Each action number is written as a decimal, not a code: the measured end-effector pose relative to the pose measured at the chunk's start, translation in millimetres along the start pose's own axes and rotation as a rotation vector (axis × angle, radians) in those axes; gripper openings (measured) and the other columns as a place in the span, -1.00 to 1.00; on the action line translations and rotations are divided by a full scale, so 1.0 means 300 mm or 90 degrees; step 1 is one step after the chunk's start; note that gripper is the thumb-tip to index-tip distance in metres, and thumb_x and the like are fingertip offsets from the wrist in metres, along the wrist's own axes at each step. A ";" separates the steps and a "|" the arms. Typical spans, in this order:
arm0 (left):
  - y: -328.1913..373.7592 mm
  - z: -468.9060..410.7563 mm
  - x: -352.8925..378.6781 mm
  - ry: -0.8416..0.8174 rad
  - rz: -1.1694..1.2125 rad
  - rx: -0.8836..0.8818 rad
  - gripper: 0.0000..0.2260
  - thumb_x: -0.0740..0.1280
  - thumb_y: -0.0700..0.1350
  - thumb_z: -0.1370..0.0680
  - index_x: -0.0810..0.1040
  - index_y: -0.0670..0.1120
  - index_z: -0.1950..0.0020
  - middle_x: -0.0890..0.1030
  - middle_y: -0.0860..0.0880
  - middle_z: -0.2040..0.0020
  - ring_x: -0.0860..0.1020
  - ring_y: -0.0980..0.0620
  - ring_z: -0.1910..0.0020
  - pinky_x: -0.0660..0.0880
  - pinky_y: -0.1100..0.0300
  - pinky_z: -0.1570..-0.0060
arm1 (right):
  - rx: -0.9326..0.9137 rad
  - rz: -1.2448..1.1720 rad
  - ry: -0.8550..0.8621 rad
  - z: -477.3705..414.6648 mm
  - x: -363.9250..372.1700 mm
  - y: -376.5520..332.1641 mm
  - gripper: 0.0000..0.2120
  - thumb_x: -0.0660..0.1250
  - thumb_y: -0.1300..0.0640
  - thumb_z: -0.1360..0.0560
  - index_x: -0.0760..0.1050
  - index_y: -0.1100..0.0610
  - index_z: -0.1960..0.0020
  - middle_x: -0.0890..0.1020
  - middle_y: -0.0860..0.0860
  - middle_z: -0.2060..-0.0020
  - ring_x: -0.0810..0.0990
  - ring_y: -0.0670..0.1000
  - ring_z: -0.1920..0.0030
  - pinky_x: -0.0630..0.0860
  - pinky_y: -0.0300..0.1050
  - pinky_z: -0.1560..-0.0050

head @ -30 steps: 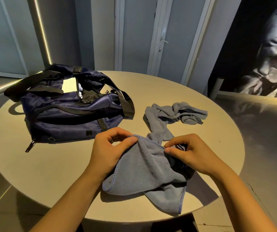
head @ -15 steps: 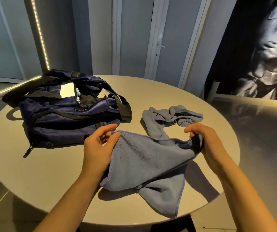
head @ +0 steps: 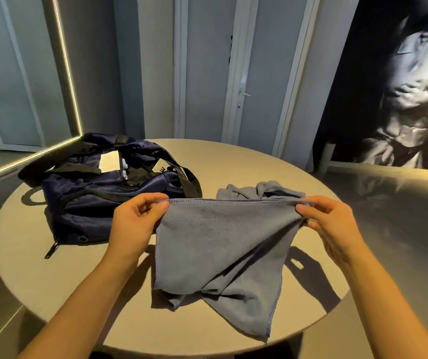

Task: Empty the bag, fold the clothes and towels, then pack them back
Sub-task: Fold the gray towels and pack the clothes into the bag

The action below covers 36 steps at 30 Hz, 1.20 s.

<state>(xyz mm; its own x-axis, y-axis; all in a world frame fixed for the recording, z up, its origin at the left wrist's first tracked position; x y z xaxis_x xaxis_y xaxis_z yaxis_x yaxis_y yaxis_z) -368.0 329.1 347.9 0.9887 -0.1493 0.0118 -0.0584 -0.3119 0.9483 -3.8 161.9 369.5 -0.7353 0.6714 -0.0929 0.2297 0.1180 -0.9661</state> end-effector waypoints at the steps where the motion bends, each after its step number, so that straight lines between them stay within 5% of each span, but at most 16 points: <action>1: 0.043 -0.029 -0.010 -0.031 -0.039 0.015 -0.90 0.44 -0.16 -0.58 0.71 -0.01 -0.06 0.73 0.05 0.09 0.68 0.11 0.08 0.62 0.12 0.06 | -0.010 0.009 0.011 -0.018 -0.008 -0.029 -0.91 0.44 0.29 -0.53 0.70 0.18 0.00 0.72 0.13 0.05 0.67 0.17 -0.04 0.61 0.04 0.01; 5: 0.262 -0.123 -0.044 -0.084 -0.255 0.093 -0.95 0.46 -0.14 -0.57 0.72 -0.01 0.03 0.71 0.10 0.14 0.65 0.28 0.16 0.51 0.31 0.10 | -0.101 0.059 0.025 -0.082 0.015 -0.211 -0.92 0.47 0.21 -0.53 0.71 0.06 0.07 0.74 0.03 0.17 0.70 0.02 0.09 0.60 -0.05 0.11; 9: 0.479 -0.177 -0.122 0.036 -0.212 0.195 -0.96 0.48 -0.17 -0.55 0.70 -0.05 0.09 0.68 0.04 0.20 0.58 0.29 0.33 0.50 0.33 0.27 | -0.213 0.049 -0.001 -0.083 0.072 -0.425 -0.96 0.46 0.19 -0.54 0.69 0.10 0.03 0.73 0.04 0.20 0.69 -0.03 0.19 0.58 -0.21 0.26; 14: 0.576 -0.199 -0.198 0.050 -0.111 0.201 -0.95 0.45 -0.21 -0.57 0.69 -0.08 0.06 0.64 0.12 0.32 0.52 0.29 0.41 0.43 0.46 0.37 | -0.195 -0.045 -0.304 0.024 0.164 -0.584 -0.86 0.40 0.22 -0.47 0.64 0.28 0.04 0.70 0.10 0.24 0.68 0.06 0.21 0.64 -0.15 0.25; 18: 0.604 -0.194 -0.234 0.025 -0.108 0.205 -0.95 0.47 -0.18 -0.56 0.70 -0.05 0.07 0.65 0.14 0.34 0.52 0.24 0.39 0.46 0.38 0.34 | -0.254 0.109 -0.121 -0.012 0.127 -0.639 -0.93 0.45 0.18 -0.51 0.68 0.16 0.05 0.74 0.06 0.22 0.72 0.05 0.17 0.70 -0.12 0.20; 22: 0.624 -0.205 -0.270 -0.011 -0.052 0.156 -0.92 0.52 -0.15 -0.50 0.74 0.00 0.17 0.67 -0.01 0.22 0.53 -0.03 0.18 0.46 0.10 0.09 | -0.292 0.058 -0.189 0.034 0.128 -0.708 -0.86 0.42 0.10 -0.46 0.71 0.11 0.04 0.74 0.03 0.19 0.73 0.03 0.15 0.67 -0.17 0.22; 25: 0.652 -0.187 -0.270 -0.092 0.038 0.096 -0.84 0.61 0.01 -0.32 0.75 0.00 0.17 0.64 -0.01 0.19 0.52 0.03 0.22 0.50 0.10 0.02 | -0.307 -0.039 -0.247 0.057 0.101 -0.756 -0.84 0.39 0.08 -0.45 0.75 0.03 0.11 0.74 0.05 0.18 0.70 0.02 0.16 0.65 -0.19 0.21; 27: 0.681 -0.168 -0.247 -0.180 0.103 0.084 -0.70 0.65 0.06 -0.21 0.74 -0.02 0.15 0.63 0.02 0.21 0.52 0.12 0.29 0.58 0.24 0.09 | -0.310 -0.115 -0.304 0.072 0.094 -0.776 -0.82 0.36 0.10 -0.46 0.76 0.05 0.11 0.71 0.04 0.21 0.67 -0.02 0.20 0.61 -0.24 0.23; 31: 0.757 -0.105 -0.194 -0.276 0.216 0.100 -0.88 0.41 -0.10 -0.41 0.60 -0.10 0.10 0.60 0.07 0.32 0.53 0.21 0.43 0.47 0.40 0.44 | -0.312 -0.247 -0.327 0.090 0.072 -0.820 -0.69 0.19 0.22 -0.52 0.70 0.09 0.19 0.68 -0.04 0.32 0.65 -0.11 0.31 0.57 -0.30 0.31; 36: 0.726 -0.161 -0.159 -0.223 0.125 0.066 -0.96 0.45 -0.10 -0.44 0.67 -0.05 0.14 0.62 0.05 0.27 0.54 0.15 0.36 0.49 0.35 0.35 | -0.253 -0.202 -0.231 0.009 0.050 -0.799 -0.83 0.31 0.22 -0.55 0.66 0.13 0.14 0.66 0.00 0.30 0.64 -0.07 0.28 0.58 -0.26 0.29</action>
<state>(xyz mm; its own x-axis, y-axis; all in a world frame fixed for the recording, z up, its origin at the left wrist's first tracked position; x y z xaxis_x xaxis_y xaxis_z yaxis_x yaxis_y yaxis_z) -421.1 313.5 569.3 0.8515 -0.5203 0.0644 -0.2733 -0.3357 0.9014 -71.7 141.7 599.0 -0.9605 0.2755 0.0407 0.1326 0.5812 -0.8029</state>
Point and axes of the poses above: each hand's wrist, its own z-axis away from the middle knuckle, its own x-axis out of the palm, y = z × x, the point moved 8 cm from there along -z, towards the middle knuckle
